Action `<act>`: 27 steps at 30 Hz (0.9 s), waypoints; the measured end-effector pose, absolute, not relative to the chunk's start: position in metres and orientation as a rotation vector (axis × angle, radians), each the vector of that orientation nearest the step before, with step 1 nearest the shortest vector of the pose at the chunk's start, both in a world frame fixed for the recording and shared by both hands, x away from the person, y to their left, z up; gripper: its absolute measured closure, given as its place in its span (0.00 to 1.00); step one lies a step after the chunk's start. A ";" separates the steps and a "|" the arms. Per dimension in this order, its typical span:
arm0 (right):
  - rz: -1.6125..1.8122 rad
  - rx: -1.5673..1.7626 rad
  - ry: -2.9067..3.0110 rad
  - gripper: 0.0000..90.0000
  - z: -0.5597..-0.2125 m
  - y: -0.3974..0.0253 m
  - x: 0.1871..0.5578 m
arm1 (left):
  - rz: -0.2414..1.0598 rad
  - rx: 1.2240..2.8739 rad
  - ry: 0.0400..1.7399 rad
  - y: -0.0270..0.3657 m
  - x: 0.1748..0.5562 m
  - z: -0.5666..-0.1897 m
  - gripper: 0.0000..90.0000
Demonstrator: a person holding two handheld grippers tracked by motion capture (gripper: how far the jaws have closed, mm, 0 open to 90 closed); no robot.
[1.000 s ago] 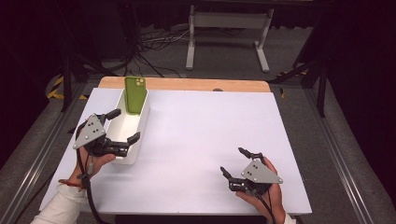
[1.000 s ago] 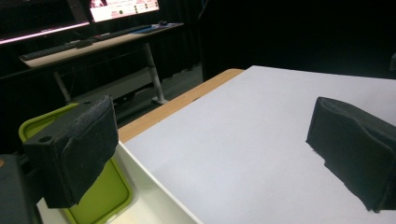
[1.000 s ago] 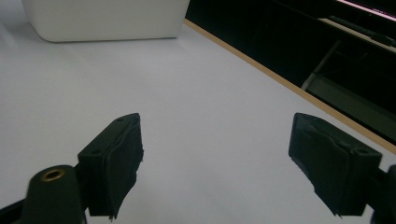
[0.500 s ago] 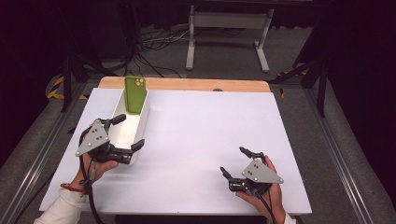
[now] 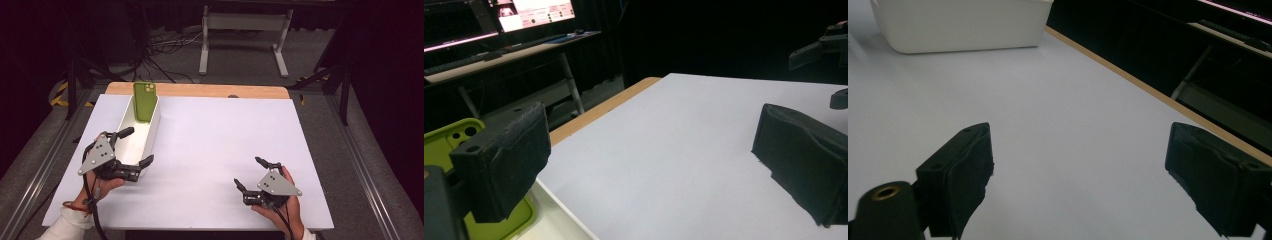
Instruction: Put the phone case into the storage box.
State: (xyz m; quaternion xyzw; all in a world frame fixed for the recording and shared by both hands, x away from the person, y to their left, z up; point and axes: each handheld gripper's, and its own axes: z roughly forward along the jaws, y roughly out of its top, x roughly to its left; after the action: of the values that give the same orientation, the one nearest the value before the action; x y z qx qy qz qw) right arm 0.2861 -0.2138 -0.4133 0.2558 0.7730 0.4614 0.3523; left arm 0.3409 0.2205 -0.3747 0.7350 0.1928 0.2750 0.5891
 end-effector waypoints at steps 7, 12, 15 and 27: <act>1.192 0.659 1.998 0.14 -0.413 -0.212 0.286 | 0.641 1.706 0.438 0.220 0.334 -0.376 0.04; 1.189 0.658 2.003 0.14 -0.414 -0.211 0.286 | 0.636 1.706 0.436 0.220 0.330 -0.377 0.04; 1.186 0.657 2.006 0.14 -0.414 -0.210 0.286 | 0.638 1.709 0.433 0.220 0.329 -0.378 0.04; 1.185 0.649 2.012 0.14 -0.414 -0.207 0.286 | 0.630 1.705 0.416 0.221 0.318 -0.381 0.04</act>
State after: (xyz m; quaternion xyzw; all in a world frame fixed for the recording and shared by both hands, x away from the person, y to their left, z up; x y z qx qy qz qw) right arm 0.2857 -0.2065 -0.4145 0.2508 0.7773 0.4578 0.3511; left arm 0.3184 0.2212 -0.3808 0.7343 0.1790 0.2715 0.5959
